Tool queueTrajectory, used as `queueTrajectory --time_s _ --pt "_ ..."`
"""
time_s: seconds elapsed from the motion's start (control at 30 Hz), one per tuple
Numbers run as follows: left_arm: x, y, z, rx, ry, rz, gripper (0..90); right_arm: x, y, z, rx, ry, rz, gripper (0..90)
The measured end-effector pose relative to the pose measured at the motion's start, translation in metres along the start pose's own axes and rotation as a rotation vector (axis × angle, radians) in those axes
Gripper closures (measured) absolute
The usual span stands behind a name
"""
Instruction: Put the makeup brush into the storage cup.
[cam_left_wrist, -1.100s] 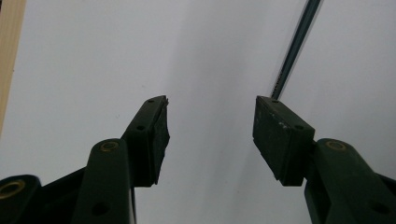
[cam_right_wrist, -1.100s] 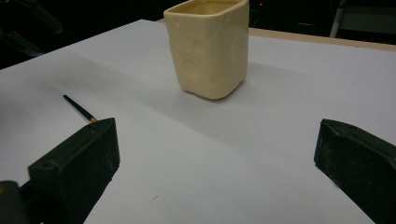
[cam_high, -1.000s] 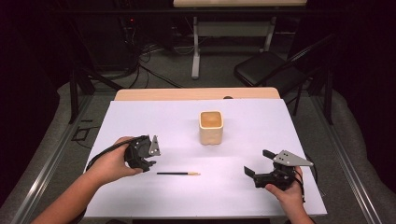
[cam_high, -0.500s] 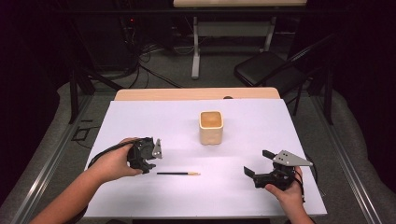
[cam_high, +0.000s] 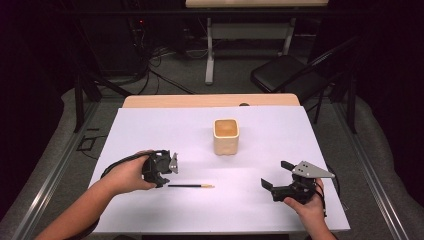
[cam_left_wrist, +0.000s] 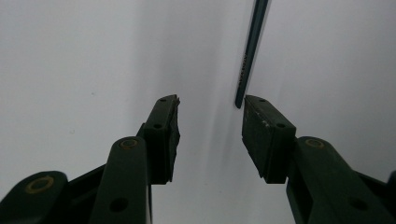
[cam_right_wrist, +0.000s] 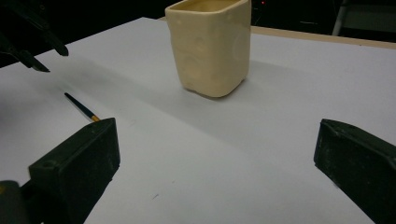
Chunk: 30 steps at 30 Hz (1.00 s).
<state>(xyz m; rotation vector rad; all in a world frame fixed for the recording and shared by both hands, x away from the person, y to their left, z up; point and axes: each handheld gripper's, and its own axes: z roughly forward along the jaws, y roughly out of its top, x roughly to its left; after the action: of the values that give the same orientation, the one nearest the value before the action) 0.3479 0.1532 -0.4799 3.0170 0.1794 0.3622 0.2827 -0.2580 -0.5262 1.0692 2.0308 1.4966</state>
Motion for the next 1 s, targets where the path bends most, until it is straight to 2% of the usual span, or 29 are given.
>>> queueTrajectory --time_s 0.03,0.33,0.37,0.47,0.5,0.53,0.57,0.6,0.63,0.73,0.77,0.87,0.93,1.0 --pt "0.0 0.002 0.001 0.007 -0.013 0.012 56.6 0.0 0.0 0.0 0.0 -0.001 0.003 0.0" --pt "0.0 0.007 0.007 0.014 -0.071 0.015 57.3 0.0 0.0 0.0 0.001 0.001 0.001 0.0" --pt "0.001 0.009 0.008 0.018 -0.095 0.016 57.3 0.0 0.0 0.0 0.002 0.002 0.001 0.0" --pt "0.001 0.01 0.01 0.024 -0.096 0.006 55.9 0.0 0.0 0.0 0.0 0.003 0.002 0.0" --pt "0.001 0.012 0.011 0.032 -0.072 0.002 55.7 0.0 0.0 0.0 -0.001 0.003 0.001 0.1" --pt "0.001 0.012 0.011 0.032 -0.072 0.002 55.4 0.0 0.0 0.0 -0.001 0.003 0.001 0.1" --pt "0.004 0.014 0.011 0.062 -0.137 0.001 55.0 0.0 0.0 0.0 0.0 0.003 0.001 0.1" --pt "0.003 0.015 0.012 0.064 -0.118 -0.004 54.7 0.0 0.0 0.0 0.001 0.002 0.0 0.1" --pt "0.003 0.015 0.013 0.065 -0.119 -0.008 54.8 0.0 0.0 0.001 0.002 0.002 0.002 0.1" --pt "0.003 0.018 0.015 0.077 -0.133 -0.013 55.4 0.0 -0.001 0.001 0.003 0.004 -0.001 0.1" --pt "0.004 0.018 0.015 0.085 -0.151 -0.009 55.9 0.0 -0.001 0.001 0.003 0.005 0.0 0.1" --pt "0.003 0.02 0.016 0.106 -0.138 -0.005 57.3 0.0 -0.001 0.001 0.008 0.007 0.0 0.1" --pt "0.003 0.021 0.017 0.11 -0.142 -0.007 57.5 0.0 -0.001 0.001 0.008 0.007 0.0 0.2" --pt "0.003 0.024 0.018 0.133 -0.144 0.004 57.7 0.001 -0.001 0.001 0.007 0.006 0.003 0.2"
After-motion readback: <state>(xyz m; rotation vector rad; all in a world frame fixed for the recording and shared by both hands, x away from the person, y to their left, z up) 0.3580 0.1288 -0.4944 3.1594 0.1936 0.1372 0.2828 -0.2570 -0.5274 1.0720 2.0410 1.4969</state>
